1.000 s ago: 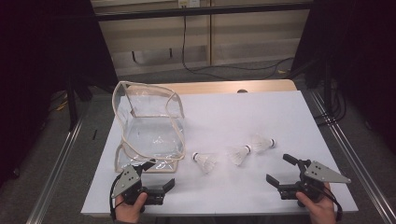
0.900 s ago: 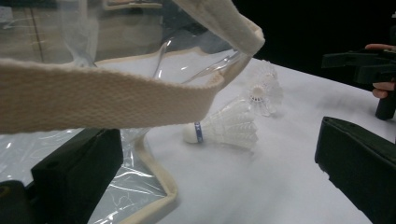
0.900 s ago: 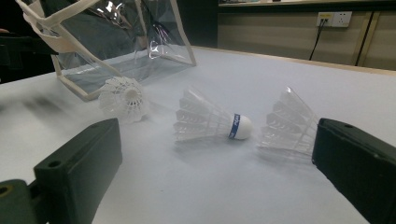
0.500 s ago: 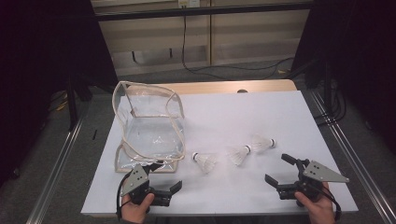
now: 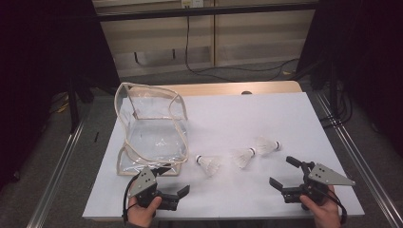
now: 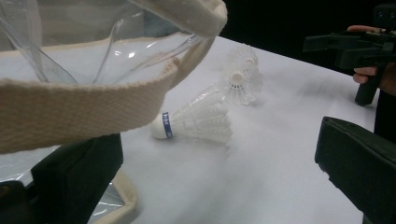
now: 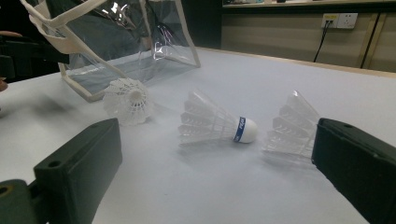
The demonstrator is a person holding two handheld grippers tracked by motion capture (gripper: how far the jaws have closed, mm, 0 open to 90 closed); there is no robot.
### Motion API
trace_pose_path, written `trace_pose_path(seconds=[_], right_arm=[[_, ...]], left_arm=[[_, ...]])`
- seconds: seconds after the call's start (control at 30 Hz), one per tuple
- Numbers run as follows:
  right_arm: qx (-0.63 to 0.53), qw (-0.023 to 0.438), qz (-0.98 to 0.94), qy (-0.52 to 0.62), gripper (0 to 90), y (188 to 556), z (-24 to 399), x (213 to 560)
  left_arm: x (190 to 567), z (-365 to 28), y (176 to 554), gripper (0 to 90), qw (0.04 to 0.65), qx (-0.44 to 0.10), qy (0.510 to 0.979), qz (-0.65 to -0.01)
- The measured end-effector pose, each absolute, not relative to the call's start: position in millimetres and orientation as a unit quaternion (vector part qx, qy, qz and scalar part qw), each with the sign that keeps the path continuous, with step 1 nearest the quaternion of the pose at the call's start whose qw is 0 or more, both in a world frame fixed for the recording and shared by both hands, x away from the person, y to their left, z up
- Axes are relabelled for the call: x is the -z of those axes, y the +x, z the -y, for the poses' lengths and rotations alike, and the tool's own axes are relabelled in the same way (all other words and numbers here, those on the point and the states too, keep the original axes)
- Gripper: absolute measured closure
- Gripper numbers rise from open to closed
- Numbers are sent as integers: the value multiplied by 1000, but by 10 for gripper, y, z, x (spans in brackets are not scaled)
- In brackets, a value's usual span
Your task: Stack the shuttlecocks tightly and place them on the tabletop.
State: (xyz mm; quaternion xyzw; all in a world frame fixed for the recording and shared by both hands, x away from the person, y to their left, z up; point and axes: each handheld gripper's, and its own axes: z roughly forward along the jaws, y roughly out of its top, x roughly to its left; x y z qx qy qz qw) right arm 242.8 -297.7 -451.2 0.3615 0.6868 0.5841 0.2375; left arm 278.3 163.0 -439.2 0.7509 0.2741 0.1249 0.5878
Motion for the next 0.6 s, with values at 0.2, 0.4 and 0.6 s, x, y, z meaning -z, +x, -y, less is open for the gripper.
trace_pose_path(seconds=[0.2,0.4,0.6], right_arm=[[-586,235,-685,363,12,2430,2977,4512],[-587,235,-686,360,12,2441,2967,4511],[-587,234,-687,359,12,2443,2961,4512]], left_arm=[[4388,-1580,2783,11,587,-118,754,-272],[4382,-1523,2781,10,586,-107,756,-271],[4387,-1477,2785,10,581,-101,761,-271]])
